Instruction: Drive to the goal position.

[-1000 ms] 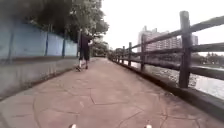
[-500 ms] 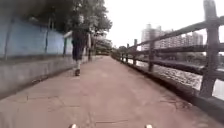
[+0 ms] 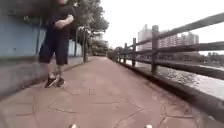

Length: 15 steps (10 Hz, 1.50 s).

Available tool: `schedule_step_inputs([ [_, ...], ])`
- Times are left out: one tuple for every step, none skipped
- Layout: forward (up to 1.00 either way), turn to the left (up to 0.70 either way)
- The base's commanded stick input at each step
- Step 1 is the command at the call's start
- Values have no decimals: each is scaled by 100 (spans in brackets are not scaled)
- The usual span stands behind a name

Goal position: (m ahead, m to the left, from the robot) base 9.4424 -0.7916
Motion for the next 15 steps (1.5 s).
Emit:
schedule_step_inputs([
  [100, 0],
  [100, 0],
  [100, 0],
  [100, 0],
  [100, 0],
  [100, 0],
  [100, 0],
  [100, 0],
  [100, 0],
  [100, 0],
  [100, 0],
  [100, 0],
  [100, 0],
  [100, 0],
  [100, 0],
])
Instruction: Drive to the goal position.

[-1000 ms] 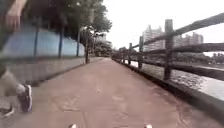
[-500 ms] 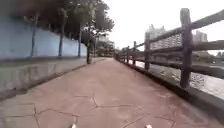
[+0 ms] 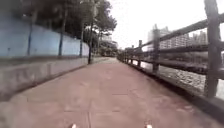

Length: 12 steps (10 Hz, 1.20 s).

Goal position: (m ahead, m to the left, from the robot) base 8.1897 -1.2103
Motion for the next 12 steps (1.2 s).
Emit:
schedule_step_inputs([
  [100, 0],
  [100, 0],
  [100, 0],
  [100, 0],
  [100, 0],
  [100, 0],
  [100, 0],
  [100, 0],
  [100, 0],
  [100, 0],
  [100, 0],
  [100, 0],
])
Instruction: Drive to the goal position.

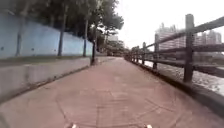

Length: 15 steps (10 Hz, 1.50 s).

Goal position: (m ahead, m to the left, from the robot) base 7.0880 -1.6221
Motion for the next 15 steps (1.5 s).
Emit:
schedule_step_inputs([
  [100, 0],
  [100, 0],
  [100, 0],
  [100, 0],
  [100, 0],
  [100, 0],
  [100, 0],
  [100, 0],
  [100, 0],
  [100, 0],
  [100, 0],
  [100, 0],
  [100, 0],
  [100, 0],
  [100, 0],
])
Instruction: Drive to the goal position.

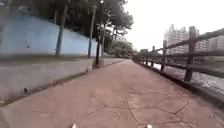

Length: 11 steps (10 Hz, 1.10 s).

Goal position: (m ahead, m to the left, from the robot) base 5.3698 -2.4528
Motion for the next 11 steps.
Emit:
schedule_step_inputs([
  [100, 0],
  [100, 0],
  [100, 0],
  [100, 0],
  [100, -1],
  [100, -20],
  [100, -38],
  [100, -40],
  [100, -40],
  [100, -40],
  [100, -40],
])
